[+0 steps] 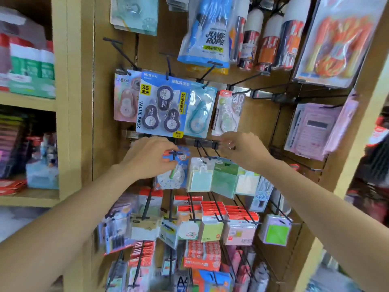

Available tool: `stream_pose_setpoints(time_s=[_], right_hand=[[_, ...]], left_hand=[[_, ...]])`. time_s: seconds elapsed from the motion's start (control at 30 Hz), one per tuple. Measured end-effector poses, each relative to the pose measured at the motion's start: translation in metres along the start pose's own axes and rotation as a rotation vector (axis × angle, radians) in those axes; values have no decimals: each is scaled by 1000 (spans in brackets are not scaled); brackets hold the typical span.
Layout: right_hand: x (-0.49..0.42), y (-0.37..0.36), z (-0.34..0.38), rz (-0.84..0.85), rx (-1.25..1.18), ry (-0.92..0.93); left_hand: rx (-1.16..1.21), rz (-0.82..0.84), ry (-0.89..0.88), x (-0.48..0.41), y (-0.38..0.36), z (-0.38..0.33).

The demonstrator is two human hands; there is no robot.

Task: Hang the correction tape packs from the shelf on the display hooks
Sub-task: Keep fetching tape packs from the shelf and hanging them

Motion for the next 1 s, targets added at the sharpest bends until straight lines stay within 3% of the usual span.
stream_pose_setpoints(time_s=[0.13, 0.3, 0.53, 0.63, 1.0], right_hand=[[55, 17, 7, 2, 40, 164], [125, 7, -2, 81, -19, 154], [245, -41, -20, 209, -102, 75], [306, -72, -27, 301, -180, -37], [565, -199, -40, 892, -295, -566]], left_hand=[[-5, -158, -74, 27, 16, -24], [141, -216, -91, 92, 24, -71], [351, 118, 56, 237, -44, -138], [332, 307, 159, 307, -85, -158], [274, 1004, 645, 560, -164, -205]])
Point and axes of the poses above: each hand's wrist, its own x-axis away from the middle knuckle, its own y-axis out of the back of the hand, z = x × y, the point moved 6 cm from there along -x, towards the middle knuckle, and after that the axes turned 10 degrees about -z, right-handed, at the moved point
